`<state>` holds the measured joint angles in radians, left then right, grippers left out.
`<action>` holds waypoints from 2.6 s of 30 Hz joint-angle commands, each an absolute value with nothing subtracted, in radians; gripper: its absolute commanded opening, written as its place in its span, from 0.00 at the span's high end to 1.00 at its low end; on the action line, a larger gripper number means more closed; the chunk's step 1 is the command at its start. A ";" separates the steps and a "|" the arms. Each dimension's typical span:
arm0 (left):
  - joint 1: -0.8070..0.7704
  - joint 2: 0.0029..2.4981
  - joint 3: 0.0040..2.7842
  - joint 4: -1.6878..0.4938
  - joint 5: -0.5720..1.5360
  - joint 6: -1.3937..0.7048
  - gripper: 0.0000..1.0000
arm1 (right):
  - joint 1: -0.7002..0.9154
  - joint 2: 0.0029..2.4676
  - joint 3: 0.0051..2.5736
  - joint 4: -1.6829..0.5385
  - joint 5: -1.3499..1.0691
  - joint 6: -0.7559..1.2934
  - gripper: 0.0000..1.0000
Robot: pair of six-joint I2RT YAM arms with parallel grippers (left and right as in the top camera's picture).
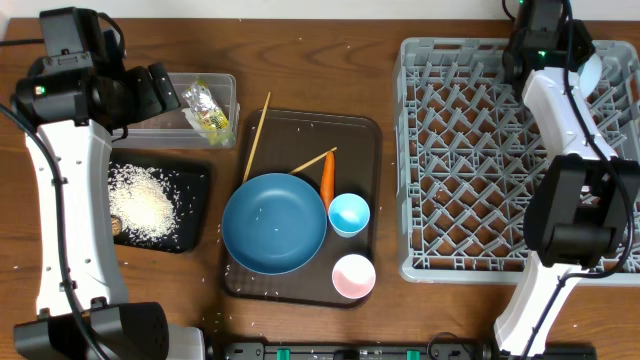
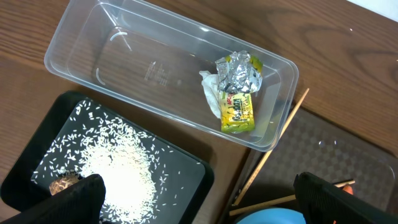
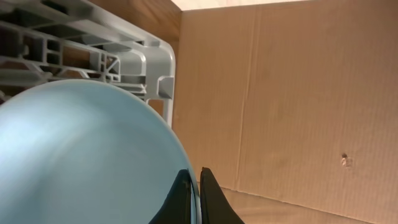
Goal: Sort waste into correct bins and load items into the dishwasher rack
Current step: 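Lower the light-blue bowl into the rack's top-right area and release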
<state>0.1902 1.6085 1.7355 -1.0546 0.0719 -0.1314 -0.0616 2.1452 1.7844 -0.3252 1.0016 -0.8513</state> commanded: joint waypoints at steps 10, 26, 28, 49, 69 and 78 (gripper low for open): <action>0.194 1.616 1.723 -1.058 0.071 -0.136 0.02 | -0.052 2.146 1.784 -0.334 0.995 -0.876 0.99; 0.194 1.616 1.723 -1.058 0.071 -0.136 0.02 | 0.050 2.146 1.777 -0.342 0.960 -0.867 0.99; 0.194 1.616 1.723 -1.058 0.071 -0.136 0.02 | 0.067 2.146 1.775 -0.350 0.953 -0.863 0.99; 0.194 1.616 1.723 -1.058 0.071 -0.136 0.02 | 0.201 2.109 1.777 -0.581 0.869 -0.128 0.31; 0.194 1.616 1.723 -1.058 0.071 -0.136 0.02 | -0.291 1.906 1.786 -0.616 -0.340 0.084 0.50; 0.194 1.616 1.723 -1.058 0.071 -0.136 0.02 | -0.423 2.001 1.786 -0.440 -0.328 0.270 0.53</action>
<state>0.1902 1.6085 1.7355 -1.0550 0.0719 -0.1314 -0.3958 1.9411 1.7805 -0.4549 -0.3031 0.1825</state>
